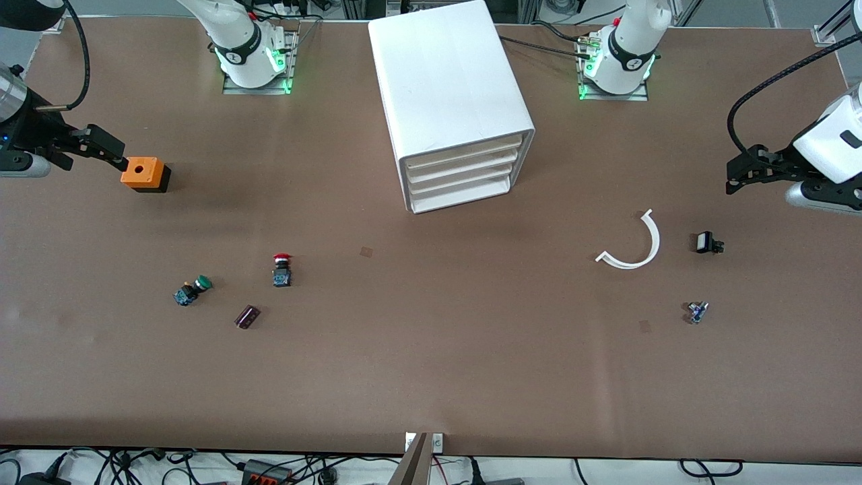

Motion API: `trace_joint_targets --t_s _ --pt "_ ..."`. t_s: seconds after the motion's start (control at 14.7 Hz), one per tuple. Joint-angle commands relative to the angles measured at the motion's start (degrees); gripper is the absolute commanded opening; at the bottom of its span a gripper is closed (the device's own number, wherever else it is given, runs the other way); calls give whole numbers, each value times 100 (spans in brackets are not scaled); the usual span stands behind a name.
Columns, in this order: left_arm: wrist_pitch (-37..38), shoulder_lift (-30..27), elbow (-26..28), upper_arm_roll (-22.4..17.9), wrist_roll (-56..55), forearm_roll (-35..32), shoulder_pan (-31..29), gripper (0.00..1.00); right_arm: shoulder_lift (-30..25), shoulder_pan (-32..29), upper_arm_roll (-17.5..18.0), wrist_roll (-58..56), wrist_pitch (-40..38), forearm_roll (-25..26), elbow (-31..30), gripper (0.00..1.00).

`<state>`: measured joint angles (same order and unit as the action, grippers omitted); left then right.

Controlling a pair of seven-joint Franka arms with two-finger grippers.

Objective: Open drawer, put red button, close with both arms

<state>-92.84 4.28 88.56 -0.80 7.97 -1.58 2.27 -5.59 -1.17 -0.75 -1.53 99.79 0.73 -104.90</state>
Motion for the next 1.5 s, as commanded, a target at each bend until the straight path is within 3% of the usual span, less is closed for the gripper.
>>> trace_joint_targets --t_s 0.0,0.54,1.02,1.29,1.43 --pt "143 91 -199 -17 108 35 11 100 14 -6 4 -49 -91 15 57 100" --pt "195 178 -190 -17 126 69 -33 100 128 -6 4 -49 -12 15 66 100" --pt "2469 503 -173 45 135 535 387 100 743 55 13 -84 32 15 356 100" --pt "2701 906 3 168 126 1754 547 100 1366 494 4 -84 -12 76 681 100" --pt "2631 1362 21 159 126 2912 459 100 1612 530 4 -5 -21 33 699 100"
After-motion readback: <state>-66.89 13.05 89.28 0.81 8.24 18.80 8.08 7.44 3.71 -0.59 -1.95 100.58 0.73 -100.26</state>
